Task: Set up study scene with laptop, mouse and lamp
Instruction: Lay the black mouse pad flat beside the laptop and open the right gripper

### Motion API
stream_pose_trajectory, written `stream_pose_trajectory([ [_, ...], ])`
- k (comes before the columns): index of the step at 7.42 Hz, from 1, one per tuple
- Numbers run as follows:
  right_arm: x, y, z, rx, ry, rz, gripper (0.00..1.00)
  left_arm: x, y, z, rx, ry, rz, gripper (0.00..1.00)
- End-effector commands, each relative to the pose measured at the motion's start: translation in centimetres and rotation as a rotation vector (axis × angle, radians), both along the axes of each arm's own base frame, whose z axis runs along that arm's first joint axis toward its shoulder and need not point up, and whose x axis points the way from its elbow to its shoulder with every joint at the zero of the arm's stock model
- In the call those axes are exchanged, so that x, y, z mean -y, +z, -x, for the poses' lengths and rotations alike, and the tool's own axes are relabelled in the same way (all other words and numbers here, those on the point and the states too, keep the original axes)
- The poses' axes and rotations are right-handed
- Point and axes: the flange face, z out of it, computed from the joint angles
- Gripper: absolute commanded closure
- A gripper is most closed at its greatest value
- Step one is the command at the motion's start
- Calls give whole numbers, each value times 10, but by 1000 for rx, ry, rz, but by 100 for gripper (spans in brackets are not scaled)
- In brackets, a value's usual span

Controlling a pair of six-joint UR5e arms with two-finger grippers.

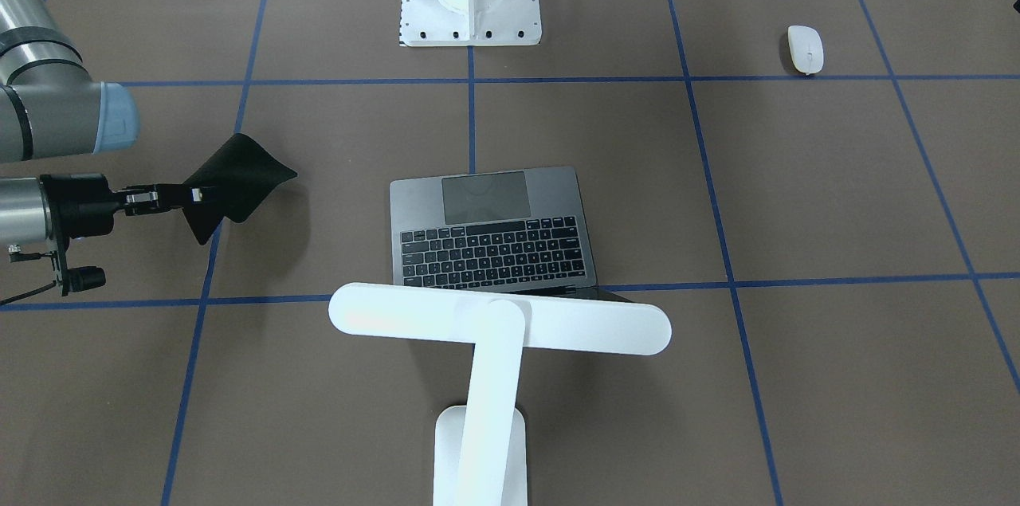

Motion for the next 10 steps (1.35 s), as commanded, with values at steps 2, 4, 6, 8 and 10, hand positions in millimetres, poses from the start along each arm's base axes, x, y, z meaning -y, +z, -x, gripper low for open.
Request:
stream_pose_trajectory([
  [2,6,-2,39,39,21,28,100,0,2,0,0,1,3,1],
  [4,20,-12,60,53,32,41,100,0,2,0,0,1,3,1],
  [6,41,-14,82,97,55,22,100,0,3,0,0,1,6,1],
  [8,60,-28,97,115,68,19,77,0,2,1,0,-1,5,1],
  [10,68,-43,102,127,72,11,1,0,5,1,0,-1,9,1],
])
